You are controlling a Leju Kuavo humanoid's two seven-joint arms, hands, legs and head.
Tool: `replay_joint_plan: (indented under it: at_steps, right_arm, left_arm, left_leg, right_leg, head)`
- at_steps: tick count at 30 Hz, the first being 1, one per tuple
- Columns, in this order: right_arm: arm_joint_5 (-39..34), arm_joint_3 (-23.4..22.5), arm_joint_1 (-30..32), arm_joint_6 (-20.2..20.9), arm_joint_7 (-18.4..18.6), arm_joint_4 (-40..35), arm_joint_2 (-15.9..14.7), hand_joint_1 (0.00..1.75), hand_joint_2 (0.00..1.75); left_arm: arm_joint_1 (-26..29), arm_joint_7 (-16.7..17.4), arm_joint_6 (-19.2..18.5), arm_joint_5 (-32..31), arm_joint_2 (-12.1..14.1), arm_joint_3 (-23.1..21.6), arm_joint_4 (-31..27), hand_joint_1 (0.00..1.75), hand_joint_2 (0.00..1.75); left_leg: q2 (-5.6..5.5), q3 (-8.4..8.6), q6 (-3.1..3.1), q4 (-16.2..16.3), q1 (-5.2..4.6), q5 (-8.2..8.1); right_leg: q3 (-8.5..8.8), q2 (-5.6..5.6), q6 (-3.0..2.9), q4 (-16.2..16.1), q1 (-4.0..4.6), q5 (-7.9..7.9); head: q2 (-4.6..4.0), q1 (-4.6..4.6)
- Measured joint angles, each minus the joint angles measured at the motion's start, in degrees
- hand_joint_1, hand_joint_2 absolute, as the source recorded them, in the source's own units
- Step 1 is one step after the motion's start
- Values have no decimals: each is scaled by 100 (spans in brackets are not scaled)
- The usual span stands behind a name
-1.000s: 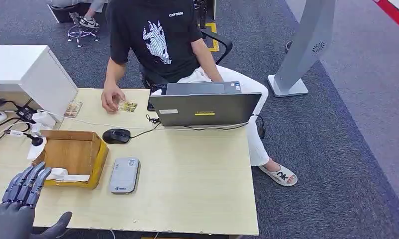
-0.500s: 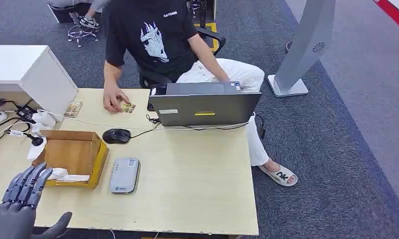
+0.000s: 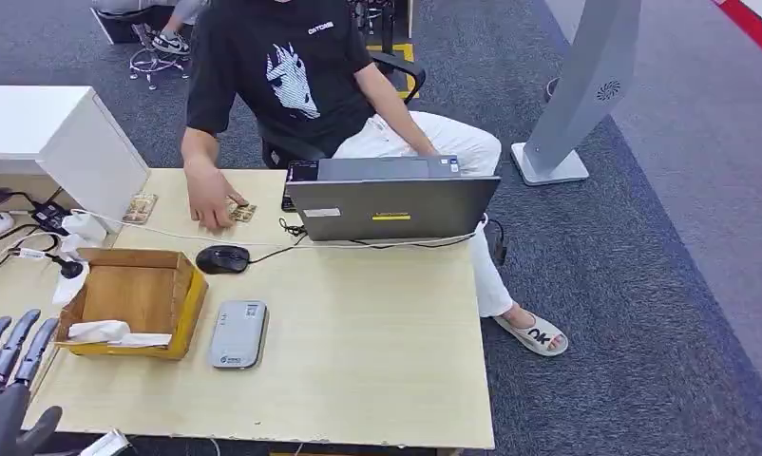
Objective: Pass the card to the sensor for recognition and then transmit it.
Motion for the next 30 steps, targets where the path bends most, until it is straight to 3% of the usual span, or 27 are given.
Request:
replay_joint_plan:
  at_steps: [8,12,19,30]
  right_arm:
    - [170,2,-9,22,50,2,2,0,175]
    - [282,22,-18,160,155,0,-9,0,175]
    - [360,63,-40,337,92,9,-33,0,175]
    - [406,114,-94,439,-4,9,-149,0,175]
  left_arm:
    - [-613,88,-127,-483,144,78,438,0,175]
    - [-1037,271,-365,-592,238,78,1034,0,175]
    - [-1499,238,-249,-642,251,48,1684,0,175]
    - [-2331,247,26,-739,92,-505,3027,0,175]
  left_leg:
    - [-4,4,0,1,-1,5]
    - [-5,5,-3,0,3,7]
    - [-9,4,-7,1,1,11]
    - [-6,4,-4,3,0,16]
  right_leg:
    - [4,-5,-3,0,-1,4]
    - [6,-7,-10,0,2,8]
    - [4,-7,-10,-1,2,8]
    - [3,-6,-8,-1,1,16]
  head:
    - [0,-2]
    - [0,2]
    - [0,0]
    - [0,2]
